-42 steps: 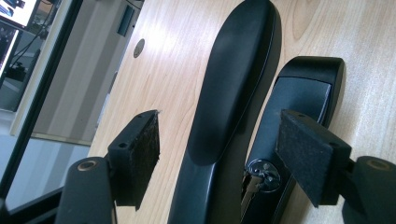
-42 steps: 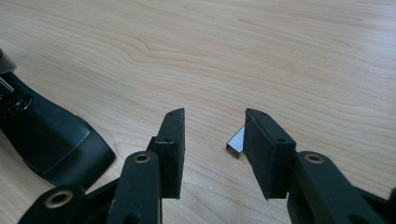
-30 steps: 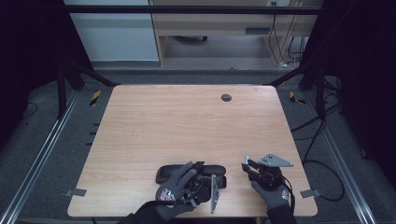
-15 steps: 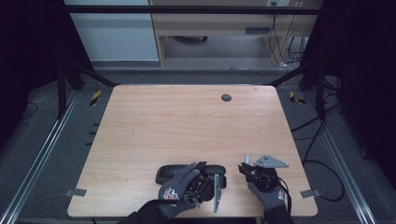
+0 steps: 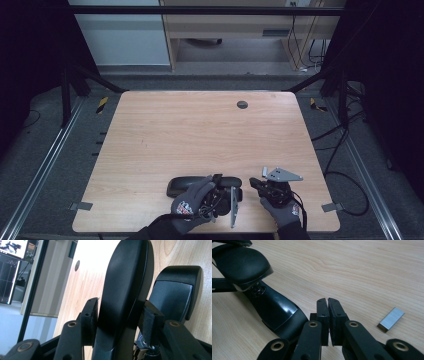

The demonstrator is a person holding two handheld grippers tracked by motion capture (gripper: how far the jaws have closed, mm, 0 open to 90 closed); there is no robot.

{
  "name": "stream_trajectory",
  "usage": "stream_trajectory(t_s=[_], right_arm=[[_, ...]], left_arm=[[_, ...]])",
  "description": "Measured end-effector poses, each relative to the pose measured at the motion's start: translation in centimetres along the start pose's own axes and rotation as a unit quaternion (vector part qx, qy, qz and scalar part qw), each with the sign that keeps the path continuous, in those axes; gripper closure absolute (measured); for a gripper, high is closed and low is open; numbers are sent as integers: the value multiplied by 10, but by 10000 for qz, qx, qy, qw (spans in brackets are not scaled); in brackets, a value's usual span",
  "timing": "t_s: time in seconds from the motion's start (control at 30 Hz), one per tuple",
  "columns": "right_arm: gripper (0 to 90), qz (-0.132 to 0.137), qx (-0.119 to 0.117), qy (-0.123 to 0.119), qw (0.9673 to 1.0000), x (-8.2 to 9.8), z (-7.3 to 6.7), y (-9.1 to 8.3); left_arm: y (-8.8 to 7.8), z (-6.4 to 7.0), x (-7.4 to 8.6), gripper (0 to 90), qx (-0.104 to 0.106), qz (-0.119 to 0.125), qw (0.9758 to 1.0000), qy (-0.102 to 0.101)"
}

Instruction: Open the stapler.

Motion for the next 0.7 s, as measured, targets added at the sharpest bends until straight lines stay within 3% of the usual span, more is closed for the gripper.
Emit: stream_trajectory(t_s=[0.27,0.7], right_arm=[[900,-109,-151,-123,9998,3,-12,6],[900,-182,-485,-96,9986,5,-31,10]], left_arm=[[0,1,-1,544,-96,-25,9999,32],[0,1,0,547,-146,-28,9999,23]])
Point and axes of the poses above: each handheld gripper's, and its own axes: y roughly forward along the jaws, x roughly out of its underside, z roughly to its right, the point moved 6 cm from there along y, roughly forward along the jaws, and after that the axes turned 13 degrees about x, right-handed, at the moved point
